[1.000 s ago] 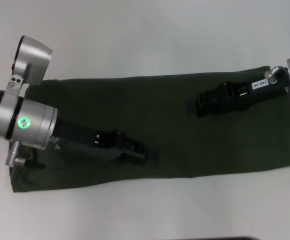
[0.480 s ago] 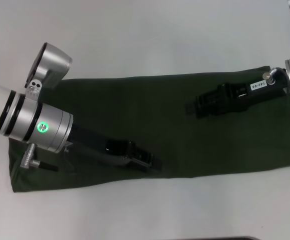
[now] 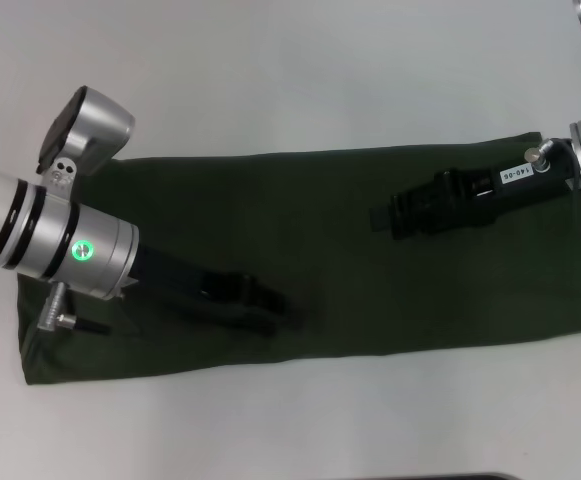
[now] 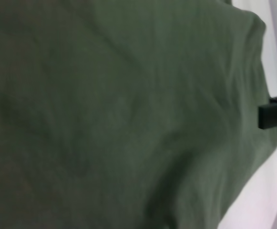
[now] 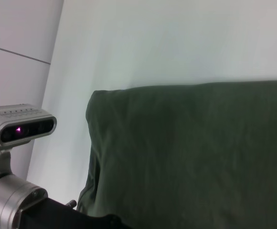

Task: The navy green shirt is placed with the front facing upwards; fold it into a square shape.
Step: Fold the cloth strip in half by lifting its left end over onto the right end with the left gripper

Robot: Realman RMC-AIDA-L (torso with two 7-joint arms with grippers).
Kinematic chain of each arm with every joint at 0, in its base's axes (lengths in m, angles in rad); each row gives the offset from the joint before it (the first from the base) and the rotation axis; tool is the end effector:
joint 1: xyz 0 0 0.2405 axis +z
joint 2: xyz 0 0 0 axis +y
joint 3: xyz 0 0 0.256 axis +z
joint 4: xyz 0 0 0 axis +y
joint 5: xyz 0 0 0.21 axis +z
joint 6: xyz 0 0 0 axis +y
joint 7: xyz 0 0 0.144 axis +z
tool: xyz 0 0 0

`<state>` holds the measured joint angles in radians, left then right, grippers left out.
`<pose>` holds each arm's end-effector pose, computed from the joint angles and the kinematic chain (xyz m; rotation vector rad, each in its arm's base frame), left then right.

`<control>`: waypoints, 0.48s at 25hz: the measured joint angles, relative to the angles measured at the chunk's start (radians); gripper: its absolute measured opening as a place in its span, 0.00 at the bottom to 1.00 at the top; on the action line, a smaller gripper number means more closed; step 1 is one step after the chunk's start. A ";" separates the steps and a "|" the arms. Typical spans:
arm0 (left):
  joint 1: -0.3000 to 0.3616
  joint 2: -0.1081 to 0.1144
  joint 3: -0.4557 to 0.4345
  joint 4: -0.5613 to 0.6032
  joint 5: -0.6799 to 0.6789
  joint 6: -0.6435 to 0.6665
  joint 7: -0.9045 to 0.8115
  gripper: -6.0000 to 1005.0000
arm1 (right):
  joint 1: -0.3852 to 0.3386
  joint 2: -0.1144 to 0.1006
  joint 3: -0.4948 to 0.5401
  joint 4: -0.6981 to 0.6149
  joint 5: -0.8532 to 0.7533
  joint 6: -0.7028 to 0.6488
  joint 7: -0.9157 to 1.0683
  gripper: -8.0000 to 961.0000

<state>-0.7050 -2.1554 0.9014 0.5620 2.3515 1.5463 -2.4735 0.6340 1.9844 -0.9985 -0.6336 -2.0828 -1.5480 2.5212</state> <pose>-0.2299 0.3078 -0.0827 2.3275 1.8352 0.0286 0.2496 0.3404 -0.0104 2.3811 -1.9468 -0.2642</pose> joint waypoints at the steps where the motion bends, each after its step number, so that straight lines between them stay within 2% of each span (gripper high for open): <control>1: 0.002 0.002 -0.002 0.001 0.001 -0.002 -0.001 0.49 | 0.000 0.000 0.000 0.000 0.000 0.000 0.000 0.55; 12: 0.038 0.042 -0.009 0.032 0.002 -0.014 -0.030 0.49 | -0.001 0.002 0.000 0.000 -0.001 0.002 0.000 0.55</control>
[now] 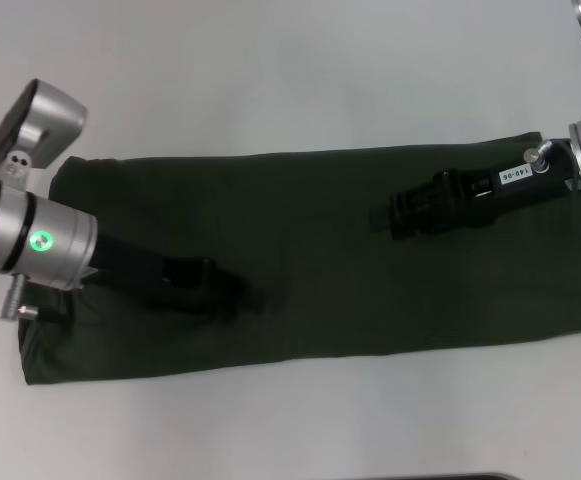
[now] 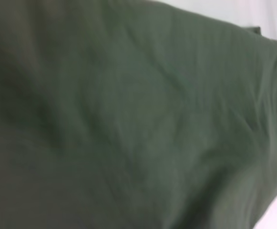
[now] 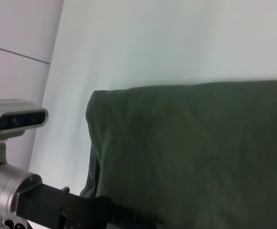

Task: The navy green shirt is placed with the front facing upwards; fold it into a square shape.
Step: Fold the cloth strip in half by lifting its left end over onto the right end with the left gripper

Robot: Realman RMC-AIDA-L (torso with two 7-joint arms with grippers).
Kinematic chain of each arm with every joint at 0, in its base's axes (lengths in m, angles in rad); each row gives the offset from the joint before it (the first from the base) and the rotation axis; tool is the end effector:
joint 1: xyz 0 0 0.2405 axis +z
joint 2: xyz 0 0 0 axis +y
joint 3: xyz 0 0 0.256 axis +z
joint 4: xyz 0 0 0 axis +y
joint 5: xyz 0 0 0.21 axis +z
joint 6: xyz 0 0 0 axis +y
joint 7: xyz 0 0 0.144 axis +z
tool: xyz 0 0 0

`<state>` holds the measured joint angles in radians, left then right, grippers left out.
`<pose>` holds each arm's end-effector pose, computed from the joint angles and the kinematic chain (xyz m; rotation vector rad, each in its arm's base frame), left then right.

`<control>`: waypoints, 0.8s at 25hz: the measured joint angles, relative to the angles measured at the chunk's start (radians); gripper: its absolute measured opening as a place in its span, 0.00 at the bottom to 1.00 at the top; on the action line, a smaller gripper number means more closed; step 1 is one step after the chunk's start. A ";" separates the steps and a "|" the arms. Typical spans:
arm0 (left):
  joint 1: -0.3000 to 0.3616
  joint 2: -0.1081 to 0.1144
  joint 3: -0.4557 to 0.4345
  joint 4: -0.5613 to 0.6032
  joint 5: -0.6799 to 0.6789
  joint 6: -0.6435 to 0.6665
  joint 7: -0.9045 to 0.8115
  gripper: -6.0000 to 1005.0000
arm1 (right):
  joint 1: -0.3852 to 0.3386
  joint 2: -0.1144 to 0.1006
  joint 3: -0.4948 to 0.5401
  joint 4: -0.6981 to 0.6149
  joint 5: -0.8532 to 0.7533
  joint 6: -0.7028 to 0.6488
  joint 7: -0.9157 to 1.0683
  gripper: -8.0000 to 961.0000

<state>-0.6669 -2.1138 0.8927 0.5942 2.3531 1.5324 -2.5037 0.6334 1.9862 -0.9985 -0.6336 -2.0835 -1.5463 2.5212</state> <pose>-0.2504 0.3149 -0.0618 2.3406 1.9435 0.0429 0.2497 0.3401 -0.0112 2.3803 -1.9479 -0.2645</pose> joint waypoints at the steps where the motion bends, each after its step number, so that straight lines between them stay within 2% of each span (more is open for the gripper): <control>1: 0.006 0.002 0.000 0.009 0.000 0.000 -0.005 0.49 | 0.000 0.000 0.000 0.000 0.000 0.000 0.001 0.55; 7: 0.050 0.010 -0.016 0.094 -0.020 0.028 -0.021 0.49 | 0.007 0.004 0.000 0.000 0.003 -0.026 0.002 0.55; 9: 0.052 0.013 -0.050 0.101 -0.042 0.072 0.003 0.49 | 0.017 0.014 0.000 0.000 0.005 -0.051 -0.002 0.55; 13: 0.042 0.007 -0.079 0.102 -0.069 0.132 0.034 0.49 | 0.049 0.053 -0.007 0.000 0.002 -0.088 -0.014 0.55; 15: 0.035 -0.001 -0.076 0.104 -0.072 0.148 0.039 0.49 | 0.065 0.076 -0.018 0.002 -0.004 -0.086 -0.015 0.55; 17: 0.012 -0.027 -0.047 0.106 -0.068 0.156 0.041 0.49 | 0.082 0.090 -0.047 0.019 -0.009 -0.071 -0.016 0.55; 20: 0.001 -0.035 -0.013 0.100 -0.061 0.153 0.040 0.49 | 0.105 0.094 -0.083 0.060 -0.031 -0.046 -0.011 0.55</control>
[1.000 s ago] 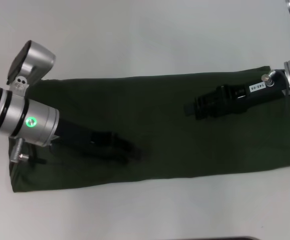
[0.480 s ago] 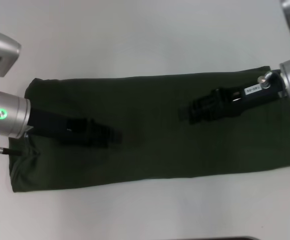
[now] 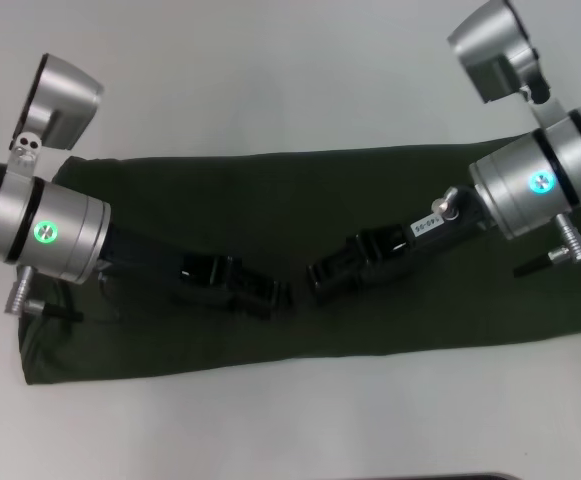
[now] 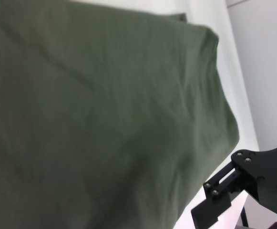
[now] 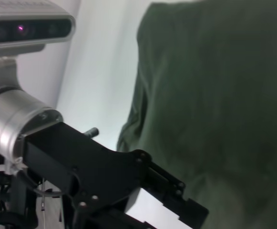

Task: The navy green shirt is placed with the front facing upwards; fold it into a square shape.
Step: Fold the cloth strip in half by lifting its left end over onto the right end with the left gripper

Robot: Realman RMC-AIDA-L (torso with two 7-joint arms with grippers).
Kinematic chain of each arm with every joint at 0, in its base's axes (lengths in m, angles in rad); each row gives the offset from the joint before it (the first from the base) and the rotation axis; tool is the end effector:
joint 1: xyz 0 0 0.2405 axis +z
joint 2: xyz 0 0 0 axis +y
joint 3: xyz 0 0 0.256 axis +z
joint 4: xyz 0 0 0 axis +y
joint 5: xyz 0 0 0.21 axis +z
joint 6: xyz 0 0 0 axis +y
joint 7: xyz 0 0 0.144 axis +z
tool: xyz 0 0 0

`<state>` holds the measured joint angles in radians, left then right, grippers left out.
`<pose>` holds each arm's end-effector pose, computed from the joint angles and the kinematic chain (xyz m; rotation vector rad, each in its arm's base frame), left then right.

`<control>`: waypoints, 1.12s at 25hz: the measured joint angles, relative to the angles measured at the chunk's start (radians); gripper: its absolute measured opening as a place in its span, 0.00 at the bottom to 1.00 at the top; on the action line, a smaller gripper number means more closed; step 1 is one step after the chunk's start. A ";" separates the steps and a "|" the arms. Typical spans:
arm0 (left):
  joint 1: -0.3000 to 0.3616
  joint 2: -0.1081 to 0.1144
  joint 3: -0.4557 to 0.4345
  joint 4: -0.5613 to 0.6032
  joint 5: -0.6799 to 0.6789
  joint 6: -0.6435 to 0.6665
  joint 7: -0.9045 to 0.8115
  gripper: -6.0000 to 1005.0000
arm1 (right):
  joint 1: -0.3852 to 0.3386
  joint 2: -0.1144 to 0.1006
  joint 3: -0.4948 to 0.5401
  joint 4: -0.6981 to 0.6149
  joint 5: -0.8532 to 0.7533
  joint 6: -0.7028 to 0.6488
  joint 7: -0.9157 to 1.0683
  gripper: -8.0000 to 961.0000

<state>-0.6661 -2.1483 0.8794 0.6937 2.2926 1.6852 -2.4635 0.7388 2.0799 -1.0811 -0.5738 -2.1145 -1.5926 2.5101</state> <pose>-0.2183 0.3087 -0.0555 2.3407 1.7391 0.1354 0.2042 0.3237 -0.0632 2.3352 -1.7250 -0.0817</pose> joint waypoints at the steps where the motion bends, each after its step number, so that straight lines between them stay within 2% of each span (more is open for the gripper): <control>1: 0.000 -0.001 0.005 -0.001 0.001 -0.002 -0.002 0.49 | 0.003 -0.001 -0.001 0.006 -0.009 0.005 0.003 0.55; 7: 0.012 0.008 0.000 0.000 -0.005 -0.003 -0.011 0.49 | -0.023 -0.007 0.005 0.021 -0.045 0.048 0.015 0.55; 20: 0.019 0.009 -0.001 -0.002 -0.002 -0.006 -0.020 0.49 | -0.036 -0.014 0.008 0.026 -0.045 0.063 0.017 0.55; 28: 0.022 0.017 -0.002 -0.002 0.002 -0.009 -0.023 0.49 | -0.064 -0.038 0.015 0.025 -0.053 0.090 0.033 0.55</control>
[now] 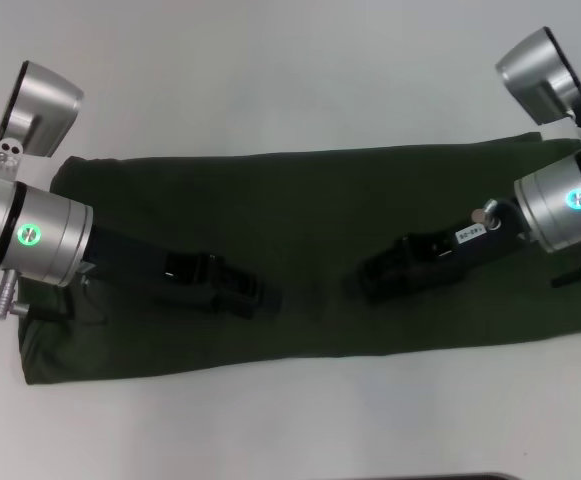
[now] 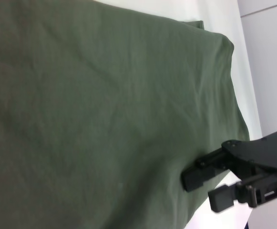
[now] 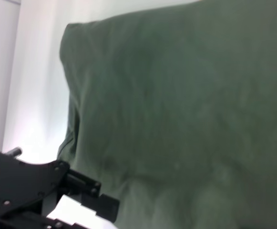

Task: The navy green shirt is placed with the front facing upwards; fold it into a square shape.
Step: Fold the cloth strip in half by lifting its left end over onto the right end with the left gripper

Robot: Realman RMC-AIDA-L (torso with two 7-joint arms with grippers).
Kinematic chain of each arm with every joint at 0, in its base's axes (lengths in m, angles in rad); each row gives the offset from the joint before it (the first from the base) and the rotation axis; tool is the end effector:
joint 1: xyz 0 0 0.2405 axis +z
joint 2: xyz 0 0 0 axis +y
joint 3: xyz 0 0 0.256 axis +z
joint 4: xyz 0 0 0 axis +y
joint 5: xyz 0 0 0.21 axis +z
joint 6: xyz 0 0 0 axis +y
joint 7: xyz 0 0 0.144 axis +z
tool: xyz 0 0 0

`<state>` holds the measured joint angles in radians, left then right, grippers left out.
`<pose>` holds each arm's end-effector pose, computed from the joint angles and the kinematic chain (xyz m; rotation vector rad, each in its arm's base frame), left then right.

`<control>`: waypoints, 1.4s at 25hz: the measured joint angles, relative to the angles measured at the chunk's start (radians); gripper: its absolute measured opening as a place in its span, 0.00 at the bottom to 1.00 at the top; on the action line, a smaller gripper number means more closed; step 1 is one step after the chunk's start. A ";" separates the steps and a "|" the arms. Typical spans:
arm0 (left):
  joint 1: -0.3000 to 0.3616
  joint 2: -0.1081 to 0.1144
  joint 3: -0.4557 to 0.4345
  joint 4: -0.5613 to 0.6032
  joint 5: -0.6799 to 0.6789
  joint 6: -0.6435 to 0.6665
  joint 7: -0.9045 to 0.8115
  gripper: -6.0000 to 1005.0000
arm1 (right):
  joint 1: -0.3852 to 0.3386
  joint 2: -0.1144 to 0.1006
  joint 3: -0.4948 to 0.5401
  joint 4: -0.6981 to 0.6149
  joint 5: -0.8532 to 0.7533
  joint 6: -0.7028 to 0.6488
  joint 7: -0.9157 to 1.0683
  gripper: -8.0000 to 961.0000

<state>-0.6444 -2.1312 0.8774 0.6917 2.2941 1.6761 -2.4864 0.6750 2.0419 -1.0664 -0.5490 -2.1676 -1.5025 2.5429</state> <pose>-0.2299 0.3079 -0.0496 2.3185 1.8093 0.1328 0.2479 0.3234 -0.0529 2.3259 -1.9466 -0.0506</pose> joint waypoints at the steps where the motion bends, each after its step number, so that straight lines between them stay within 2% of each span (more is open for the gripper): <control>1: 0.001 0.001 0.000 0.000 0.000 0.000 0.000 0.49 | -0.005 -0.004 0.005 0.000 0.000 0.003 0.000 0.55; 4: 0.001 0.002 0.000 0.000 0.000 0.000 0.000 0.49 | -0.015 -0.014 0.020 -0.004 0.000 0.005 0.000 0.55; 10: 0.000 0.005 0.000 0.003 0.001 -0.003 -0.007 0.49 | -0.036 -0.050 0.050 -0.003 0.000 0.018 0.000 0.55; 15: 0.001 0.008 0.000 0.002 0.001 -0.005 -0.012 0.49 | -0.050 -0.064 0.072 -0.007 0.001 0.015 0.001 0.55; 20: 0.001 0.010 0.000 0.004 0.000 -0.007 -0.019 0.49 | -0.052 -0.064 0.116 -0.017 0.007 -0.045 -0.007 0.55; 27: -0.010 0.002 0.002 0.001 -0.007 -0.007 -0.016 0.49 | -0.039 -0.049 0.169 -0.061 0.009 -0.143 -0.024 0.55; 32: -0.022 -0.015 0.025 -0.003 0.004 -0.010 -0.014 0.49 | -0.040 -0.057 0.184 -0.061 0.009 -0.134 -0.025 0.55; 35: -0.025 -0.015 0.068 -0.016 0.007 -0.036 -0.024 0.49 | -0.041 -0.061 0.185 -0.061 0.008 -0.128 -0.025 0.55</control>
<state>-0.6695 -2.1466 0.9456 0.6761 2.3016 1.6401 -2.5103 0.6337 1.9811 -0.8811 -0.6103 -2.1595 -1.6303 2.5174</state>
